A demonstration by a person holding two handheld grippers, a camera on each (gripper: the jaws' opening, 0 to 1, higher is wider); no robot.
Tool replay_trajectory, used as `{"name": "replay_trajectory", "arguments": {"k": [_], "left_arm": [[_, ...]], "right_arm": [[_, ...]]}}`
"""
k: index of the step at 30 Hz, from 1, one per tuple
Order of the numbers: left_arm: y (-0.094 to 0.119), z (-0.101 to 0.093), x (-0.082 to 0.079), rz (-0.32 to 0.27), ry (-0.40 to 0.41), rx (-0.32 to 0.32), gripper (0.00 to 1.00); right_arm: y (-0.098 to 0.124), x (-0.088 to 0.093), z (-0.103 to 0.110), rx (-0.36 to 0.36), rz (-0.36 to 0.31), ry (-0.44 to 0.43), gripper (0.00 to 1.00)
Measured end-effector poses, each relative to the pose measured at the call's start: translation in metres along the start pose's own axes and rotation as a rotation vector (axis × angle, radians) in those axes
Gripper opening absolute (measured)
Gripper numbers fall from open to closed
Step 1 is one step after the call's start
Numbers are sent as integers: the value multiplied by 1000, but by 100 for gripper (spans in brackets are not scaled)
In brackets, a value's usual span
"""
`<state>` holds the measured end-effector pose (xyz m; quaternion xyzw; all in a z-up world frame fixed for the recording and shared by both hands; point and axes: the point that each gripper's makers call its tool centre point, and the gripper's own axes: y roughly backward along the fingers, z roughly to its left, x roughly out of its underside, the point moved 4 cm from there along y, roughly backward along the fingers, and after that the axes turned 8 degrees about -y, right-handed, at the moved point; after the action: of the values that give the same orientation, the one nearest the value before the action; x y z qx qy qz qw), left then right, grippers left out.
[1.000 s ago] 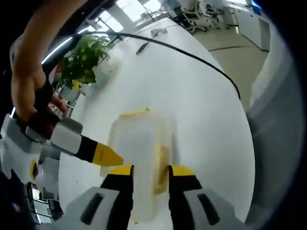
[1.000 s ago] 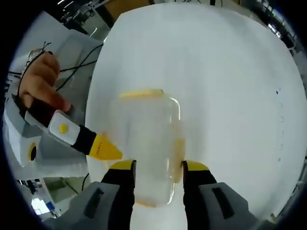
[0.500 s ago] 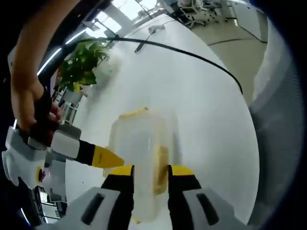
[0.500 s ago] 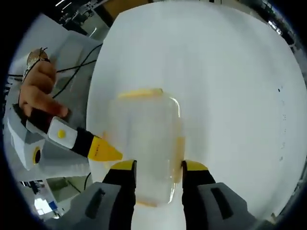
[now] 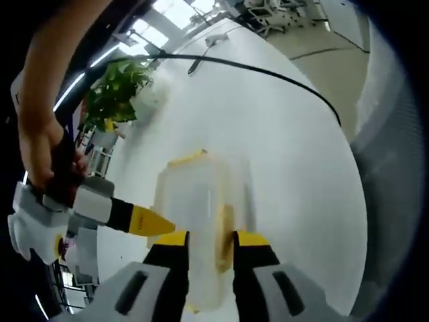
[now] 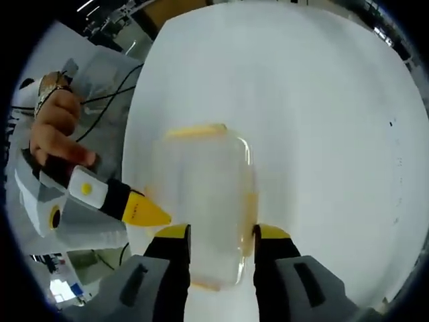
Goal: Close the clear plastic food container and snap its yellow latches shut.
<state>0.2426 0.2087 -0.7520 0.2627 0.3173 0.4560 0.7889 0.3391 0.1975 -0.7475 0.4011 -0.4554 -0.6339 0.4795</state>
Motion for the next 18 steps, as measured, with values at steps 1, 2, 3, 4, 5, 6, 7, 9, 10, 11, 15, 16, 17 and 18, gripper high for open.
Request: {"name": "replay_trajectory", "arguments": {"k": [1,2,3,4,5,6,7,9,10,11,15,16,17,18], "left_arm": [[0,0,0,-2,-1,-3,18],[0,0,0,-4,-2,-3,18],[0,0,0,-6,-1,-2,18],[0,0,0,-7,0,-2,18],[0,0,0,-7,0,-1,18],[0,0,0,-7,0,-1,18],[0,0,0,-8,-2,0,18],[0,-1,0,-9,-2,-2,18],[0,-1,1,-11,-2,-2,18],[0,-1,1,-14,-2,-3,18],[4,-3,-1,-30,-4,5,18],[4,-3,-1,-31,-3,3,18],[4,-3,-1,-31,0,3,18],[4,-3,-1,-30,2,3,18]], "right_arm": [[0,0,-1,-6,1,-3,32],[0,-1,-1,-14,5,-3,32],[-1,-1,0,-20,9,0,31],[-1,-2,-1,-28,14,7,31],[-1,-2,-1,-32,17,7,31],[-1,-2,-2,-38,20,14,30],[-1,-2,-2,-41,22,12,30],[-1,-2,-4,-54,24,17,29],[-1,-2,-4,-58,24,20,29],[-2,1,2,-104,48,21,28],[-4,-6,2,-99,42,35,29],[-4,-7,2,-96,48,36,29],[-4,-7,3,-95,55,40,29],[-4,-7,2,-94,63,43,29]]}}
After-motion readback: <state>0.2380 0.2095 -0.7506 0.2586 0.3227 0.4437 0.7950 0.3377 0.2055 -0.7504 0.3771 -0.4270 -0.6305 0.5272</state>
